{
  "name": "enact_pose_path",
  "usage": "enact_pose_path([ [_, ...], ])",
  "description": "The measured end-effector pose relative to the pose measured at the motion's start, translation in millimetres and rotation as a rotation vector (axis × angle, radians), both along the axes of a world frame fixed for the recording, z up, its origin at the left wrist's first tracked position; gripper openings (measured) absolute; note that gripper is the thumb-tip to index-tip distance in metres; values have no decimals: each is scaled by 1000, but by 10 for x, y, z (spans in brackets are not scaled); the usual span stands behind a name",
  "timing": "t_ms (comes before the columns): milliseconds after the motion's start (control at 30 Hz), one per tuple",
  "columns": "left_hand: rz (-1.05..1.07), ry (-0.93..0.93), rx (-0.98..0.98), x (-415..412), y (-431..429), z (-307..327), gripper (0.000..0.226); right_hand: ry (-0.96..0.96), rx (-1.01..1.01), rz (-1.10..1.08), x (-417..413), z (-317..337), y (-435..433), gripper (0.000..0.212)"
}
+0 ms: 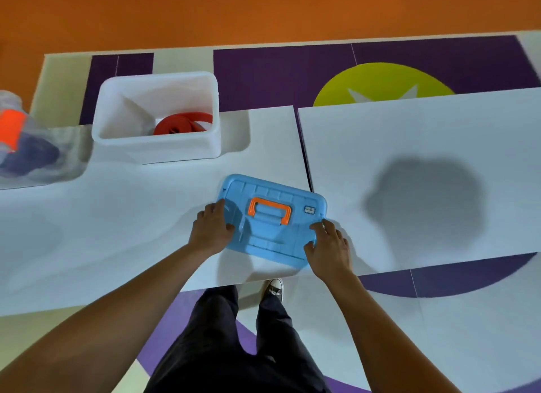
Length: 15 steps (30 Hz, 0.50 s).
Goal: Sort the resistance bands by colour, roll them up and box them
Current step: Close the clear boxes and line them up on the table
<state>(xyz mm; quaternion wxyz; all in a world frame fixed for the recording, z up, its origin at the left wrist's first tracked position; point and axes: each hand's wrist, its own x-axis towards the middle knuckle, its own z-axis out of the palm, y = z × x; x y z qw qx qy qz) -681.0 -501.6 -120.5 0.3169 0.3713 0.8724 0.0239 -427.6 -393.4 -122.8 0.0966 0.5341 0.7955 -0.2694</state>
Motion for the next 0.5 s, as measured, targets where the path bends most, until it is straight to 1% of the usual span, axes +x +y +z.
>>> enact_pose_path([
  [100, 50, -102, 60, 42, -152, -1, 69, 33, -43, -111, -41, -4, -82, 62],
  [200, 113, -171, 140, 59, -254, 61, 65, 103, -60, -182, -95, 29, -150, 65],
  [333, 109, -117, 316, 44, -425, 297, 55, 242, -42, -259, -186, 97, -232, 64],
  [500, 170, -4, 478, -205, -615, 593, 53, 391, 44, -261, -604, 268, -222, 61],
])
